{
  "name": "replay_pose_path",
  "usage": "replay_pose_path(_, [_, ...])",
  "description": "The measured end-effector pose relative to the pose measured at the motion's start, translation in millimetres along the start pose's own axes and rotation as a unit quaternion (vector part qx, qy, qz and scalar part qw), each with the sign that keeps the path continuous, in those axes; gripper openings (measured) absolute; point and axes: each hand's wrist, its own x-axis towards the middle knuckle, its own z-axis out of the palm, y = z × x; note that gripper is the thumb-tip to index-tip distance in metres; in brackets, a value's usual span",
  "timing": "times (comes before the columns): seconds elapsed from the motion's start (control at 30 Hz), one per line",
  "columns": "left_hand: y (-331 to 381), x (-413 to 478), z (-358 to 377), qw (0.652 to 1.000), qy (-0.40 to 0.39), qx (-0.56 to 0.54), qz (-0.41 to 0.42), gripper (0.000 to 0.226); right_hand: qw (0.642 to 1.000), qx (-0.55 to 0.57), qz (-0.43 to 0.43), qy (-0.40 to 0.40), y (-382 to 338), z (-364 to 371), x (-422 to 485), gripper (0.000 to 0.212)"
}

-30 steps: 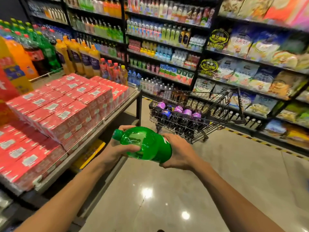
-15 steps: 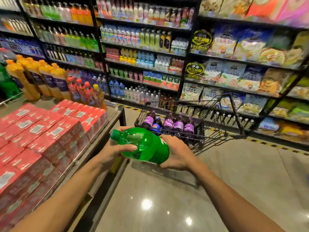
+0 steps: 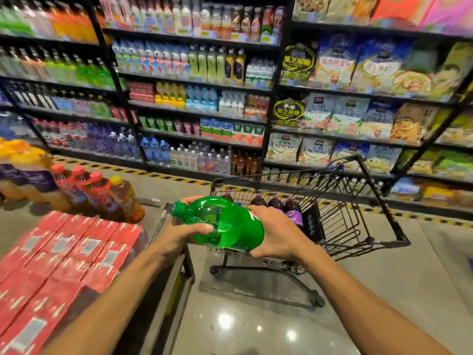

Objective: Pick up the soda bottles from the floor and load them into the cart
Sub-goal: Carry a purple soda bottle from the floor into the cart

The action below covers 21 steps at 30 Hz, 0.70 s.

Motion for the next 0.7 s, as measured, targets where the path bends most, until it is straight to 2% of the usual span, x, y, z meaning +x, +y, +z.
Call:
replay_pose_path(0.13, [12.6, 60.7, -17.7, 0.999, -0.039, 0.008, -0.006, 0.114, 0.999, -0.005, 0.031, -0.001, 14.7, -7.3, 45.0, 0.089])
replay_pose_path(0.2, [17.4, 90.5, -22.7, 0.998, -0.054, 0.011, -0.015, 0.112, 0.999, 0.008, 0.048, 0.0, 23.1, -11.0, 63.8, 0.086])
replay_pose_path(0.27, [22.5, 119.7, -25.6, 0.997, -0.076, 0.023, -0.024, 0.1, 0.998, 0.018, 0.062, 0.011, 31.4, -12.6, 80.6, 0.084])
replay_pose_path(0.37, [29.8, 159.9, -24.7, 0.994, -0.102, 0.032, -0.026, 0.078, 0.997, 0.006, 0.074, 0.023, 50.1, -14.0, 107.5, 0.093])
replay_pose_path(0.43, [27.7, 185.0, -24.3, 0.994, -0.104, 0.028, -0.037, 0.084, 0.997, -0.001, 0.071, 0.025, 68.0, -16.4, 127.2, 0.096])
replay_pose_path(0.53, [19.2, 220.6, -25.0, 0.995, -0.082, 0.034, -0.045, 0.102, 0.998, 0.004, 0.064, 0.016, 93.2, -22.1, 155.7, 0.086])
replay_pose_path(0.7, [12.6, 275.8, -18.8, 0.993, -0.078, 0.058, -0.072, 0.088, 0.996, 0.047, 0.073, 0.003, 132.3, -19.8, 197.5, 0.086])
